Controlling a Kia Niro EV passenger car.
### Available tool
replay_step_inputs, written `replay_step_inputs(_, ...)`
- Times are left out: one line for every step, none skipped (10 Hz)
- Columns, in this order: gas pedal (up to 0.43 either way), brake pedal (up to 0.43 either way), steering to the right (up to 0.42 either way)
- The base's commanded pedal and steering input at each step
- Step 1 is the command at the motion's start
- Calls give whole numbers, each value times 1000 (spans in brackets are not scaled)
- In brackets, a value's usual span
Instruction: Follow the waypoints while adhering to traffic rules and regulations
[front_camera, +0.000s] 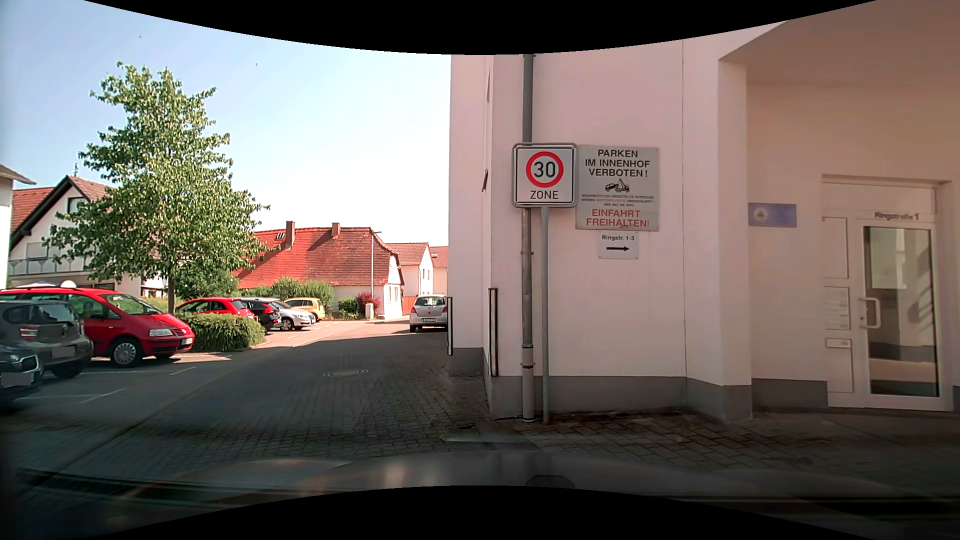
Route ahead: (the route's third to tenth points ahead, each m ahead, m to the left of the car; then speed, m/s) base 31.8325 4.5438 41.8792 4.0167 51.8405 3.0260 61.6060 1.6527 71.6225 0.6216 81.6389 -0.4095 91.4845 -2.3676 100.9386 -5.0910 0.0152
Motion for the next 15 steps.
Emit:
replay_step_inputs(0, 37, 221)
replay_step_inputs(0, 0, 112)
replay_step_inputs(0, 0, 42)
replay_step_inputs(0, 0, -60)
replay_step_inputs(0, 0, -160)
replay_step_inputs(0, 0, -253)
replay_step_inputs(0, 0, -371)
replay_step_inputs(0, 0, -474)
replay_step_inputs(0, 0, -562)
replay_step_inputs(0, 0, -654)
replay_step_inputs(20, 0, -746)
replay_step_inputs(28, 0, -796)
replay_step_inputs(47, 0, -829)
replay_step_inputs(67, 0, -845)
replay_step_inputs(79, 0, -848)
